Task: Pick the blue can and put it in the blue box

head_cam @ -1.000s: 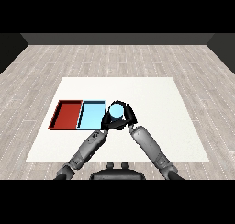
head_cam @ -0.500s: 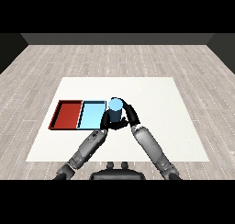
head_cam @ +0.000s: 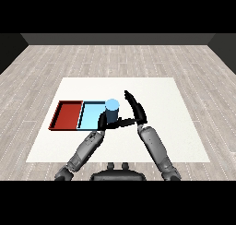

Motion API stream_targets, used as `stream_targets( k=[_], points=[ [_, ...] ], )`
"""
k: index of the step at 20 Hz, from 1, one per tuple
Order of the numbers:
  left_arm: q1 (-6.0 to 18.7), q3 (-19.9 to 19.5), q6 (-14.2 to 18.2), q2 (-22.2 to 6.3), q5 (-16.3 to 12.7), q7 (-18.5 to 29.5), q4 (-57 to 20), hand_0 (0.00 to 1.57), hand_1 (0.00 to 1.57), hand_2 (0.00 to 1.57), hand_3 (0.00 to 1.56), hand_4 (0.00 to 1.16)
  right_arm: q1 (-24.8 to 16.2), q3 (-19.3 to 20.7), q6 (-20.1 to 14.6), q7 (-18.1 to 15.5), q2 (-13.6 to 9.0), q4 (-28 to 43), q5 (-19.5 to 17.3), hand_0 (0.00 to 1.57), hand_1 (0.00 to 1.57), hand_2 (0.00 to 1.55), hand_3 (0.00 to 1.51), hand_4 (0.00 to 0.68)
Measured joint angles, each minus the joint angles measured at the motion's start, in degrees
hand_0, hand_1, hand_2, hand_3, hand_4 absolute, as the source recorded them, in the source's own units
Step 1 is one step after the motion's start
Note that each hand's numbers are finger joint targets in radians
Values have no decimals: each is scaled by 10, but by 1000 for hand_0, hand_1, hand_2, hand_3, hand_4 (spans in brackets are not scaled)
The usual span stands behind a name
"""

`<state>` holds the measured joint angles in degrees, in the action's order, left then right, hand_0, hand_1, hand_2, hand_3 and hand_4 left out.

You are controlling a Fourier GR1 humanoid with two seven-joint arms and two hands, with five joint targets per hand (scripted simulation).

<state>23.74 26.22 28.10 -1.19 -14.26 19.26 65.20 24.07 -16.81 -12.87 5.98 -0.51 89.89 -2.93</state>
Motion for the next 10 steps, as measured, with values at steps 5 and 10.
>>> stream_targets(
  k=[5, 10],
  points=[
    [6, -32, -5, -25, 14, -17, -21, 1571, 1571, 1565, 1477, 1122, -38, 44, 12, -18, -14, 18, 30, 0, 0, 0, 0, 0],
    [11, -69, -13, -67, 26, -48, -27, 1571, 1571, 1571, 1488, 1140, -76, 73, 26, -54, -15, 11, 56, 0, 0, 0, 0, 0]
  ],
)
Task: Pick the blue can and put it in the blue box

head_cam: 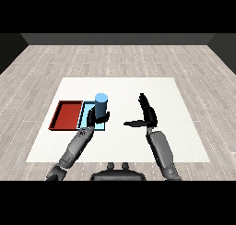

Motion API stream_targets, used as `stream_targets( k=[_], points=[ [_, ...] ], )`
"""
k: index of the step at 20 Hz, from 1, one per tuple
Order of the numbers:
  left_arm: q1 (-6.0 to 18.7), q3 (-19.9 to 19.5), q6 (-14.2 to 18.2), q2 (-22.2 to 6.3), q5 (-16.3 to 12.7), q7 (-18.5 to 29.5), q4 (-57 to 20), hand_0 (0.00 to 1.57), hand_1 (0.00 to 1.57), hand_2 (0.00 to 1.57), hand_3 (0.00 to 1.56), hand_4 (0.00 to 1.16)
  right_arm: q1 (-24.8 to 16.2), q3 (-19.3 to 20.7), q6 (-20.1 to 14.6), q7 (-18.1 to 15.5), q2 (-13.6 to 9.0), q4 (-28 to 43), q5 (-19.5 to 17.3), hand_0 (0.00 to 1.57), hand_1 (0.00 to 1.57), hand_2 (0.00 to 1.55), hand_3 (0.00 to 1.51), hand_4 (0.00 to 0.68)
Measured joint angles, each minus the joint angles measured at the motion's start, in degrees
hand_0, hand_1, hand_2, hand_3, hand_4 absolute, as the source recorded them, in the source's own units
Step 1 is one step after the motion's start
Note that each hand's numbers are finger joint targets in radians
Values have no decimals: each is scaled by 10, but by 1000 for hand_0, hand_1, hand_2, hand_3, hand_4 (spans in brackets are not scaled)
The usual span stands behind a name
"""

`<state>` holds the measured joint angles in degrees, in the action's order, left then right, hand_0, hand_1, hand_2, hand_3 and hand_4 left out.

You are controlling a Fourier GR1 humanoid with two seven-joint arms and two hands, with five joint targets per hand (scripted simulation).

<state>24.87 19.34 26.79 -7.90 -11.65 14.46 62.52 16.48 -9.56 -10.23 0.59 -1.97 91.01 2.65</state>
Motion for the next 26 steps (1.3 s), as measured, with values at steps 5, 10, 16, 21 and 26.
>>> stream_targets(
  k=[5, 10, 16, 21, 26],
  points=[
    [20, -30, -11, -36, 17, -36, -45, 1571, 1571, 1571, 1490, 1103, -19, 13, 3, -22, 5, -11, 17, 0, 0, 0, 0, 0],
    [58, -36, -3, -85, 55, -116, -120, 1532, 1532, 1421, 1267, 971, -28, 25, 7, -21, 7, -8, 31, 0, 0, 0, 0, 0],
    [117, 6, 26, -106, 143, -217, -263, 845, 845, 715, 502, 916, -36, 38, 5, -32, 9, -31, 36, 0, 0, 0, 0, 0],
    [181, 23, 12, -79, 186, -274, -390, 1205, 1205, 1032, 0, 798, -34, 56, 6, -50, 10, -65, 48, 0, 0, 0, 0, 0],
    [232, 28, -31, -47, 205, -324, -497, 1231, 1231, 1080, 0, 832, -14, 82, 18, -63, -2, -108, 60, 0, 0, 0, 0, 0]
  ],
)
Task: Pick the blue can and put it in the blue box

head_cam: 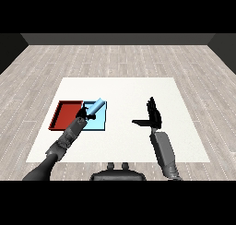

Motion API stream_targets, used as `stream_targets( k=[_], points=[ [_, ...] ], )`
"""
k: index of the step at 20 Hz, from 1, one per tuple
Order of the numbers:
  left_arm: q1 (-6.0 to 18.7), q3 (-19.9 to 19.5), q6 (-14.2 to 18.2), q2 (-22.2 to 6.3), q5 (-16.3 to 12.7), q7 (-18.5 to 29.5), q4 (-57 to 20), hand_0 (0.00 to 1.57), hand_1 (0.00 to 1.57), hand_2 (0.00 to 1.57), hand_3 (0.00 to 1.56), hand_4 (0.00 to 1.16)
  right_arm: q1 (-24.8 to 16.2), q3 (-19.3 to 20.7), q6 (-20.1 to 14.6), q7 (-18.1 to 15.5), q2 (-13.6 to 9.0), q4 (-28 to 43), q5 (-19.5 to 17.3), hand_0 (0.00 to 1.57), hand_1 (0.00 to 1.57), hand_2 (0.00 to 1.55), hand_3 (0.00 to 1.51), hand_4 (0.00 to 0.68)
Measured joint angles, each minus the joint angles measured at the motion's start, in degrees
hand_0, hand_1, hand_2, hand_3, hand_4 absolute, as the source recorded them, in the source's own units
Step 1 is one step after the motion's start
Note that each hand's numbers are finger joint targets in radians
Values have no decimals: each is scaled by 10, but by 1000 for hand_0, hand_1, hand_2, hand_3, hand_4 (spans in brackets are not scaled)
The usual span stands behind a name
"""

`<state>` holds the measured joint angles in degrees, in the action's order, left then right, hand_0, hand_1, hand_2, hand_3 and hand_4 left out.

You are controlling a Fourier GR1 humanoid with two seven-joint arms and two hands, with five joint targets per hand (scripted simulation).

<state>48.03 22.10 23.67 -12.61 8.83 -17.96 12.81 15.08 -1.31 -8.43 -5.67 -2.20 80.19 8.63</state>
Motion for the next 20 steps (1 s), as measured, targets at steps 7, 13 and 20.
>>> stream_targets(
  k=[7, 13, 20],
  points=[
    [11, -17, -117, 21, -12, 9, -55, 0, 0, 0, 0, 0, -2, 17, 8, -9, -6, -18, 10, 0, 0, 0, 0, 0],
    [17, -49, -40, 23, -30, 21, -68, 0, 0, 0, 0, 0, 1, 23, 8, -21, -7, -28, 10, 0, 0, 0, 0, 0],
    [5, -116, 139, 17, -80, 184, 43, 0, 0, 0, 0, 0, -1, 16, 15, -29, -19, -27, -4, 0, 0, 0, 0, 0]
  ],
)
